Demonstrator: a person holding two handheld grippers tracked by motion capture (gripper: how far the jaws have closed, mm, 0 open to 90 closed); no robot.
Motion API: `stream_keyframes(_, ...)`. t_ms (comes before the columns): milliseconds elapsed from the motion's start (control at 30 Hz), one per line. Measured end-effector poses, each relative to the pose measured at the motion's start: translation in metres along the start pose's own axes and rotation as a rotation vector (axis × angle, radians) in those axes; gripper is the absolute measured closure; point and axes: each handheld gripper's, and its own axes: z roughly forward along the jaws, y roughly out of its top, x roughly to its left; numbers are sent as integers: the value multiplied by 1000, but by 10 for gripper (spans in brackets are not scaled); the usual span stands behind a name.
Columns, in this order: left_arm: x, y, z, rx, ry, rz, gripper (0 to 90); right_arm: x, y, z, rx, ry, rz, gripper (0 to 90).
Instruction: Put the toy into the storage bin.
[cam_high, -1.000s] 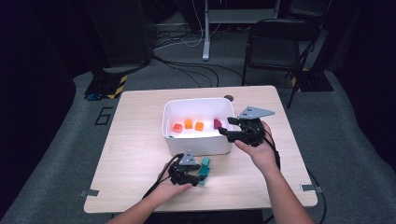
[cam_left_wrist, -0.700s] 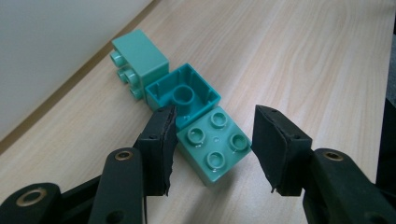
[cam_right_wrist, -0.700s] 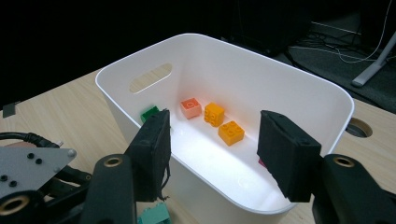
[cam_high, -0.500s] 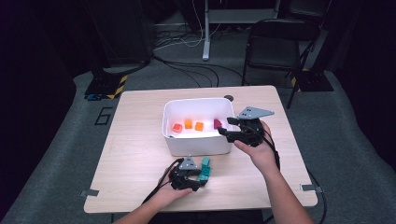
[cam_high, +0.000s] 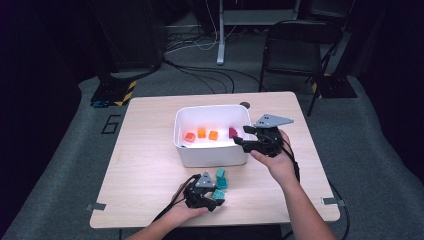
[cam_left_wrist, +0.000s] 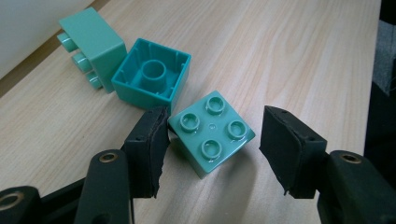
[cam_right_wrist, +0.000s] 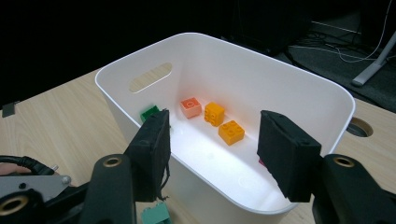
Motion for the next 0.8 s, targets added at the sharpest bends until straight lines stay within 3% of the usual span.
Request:
stream_keyframes(100, -1, 0, 2, -2, 7, 11, 436, 0, 0, 0, 2, 1, 0, 433)
stream_keyframes(300, 0, -1, -1, 6, 6, 25, 570, -1, 0, 0, 1, 0, 1, 434)
stream_keyframes(800, 2, 2, 3, -8, 16, 10, 523, -1, -1, 2, 5, 1, 5, 432)
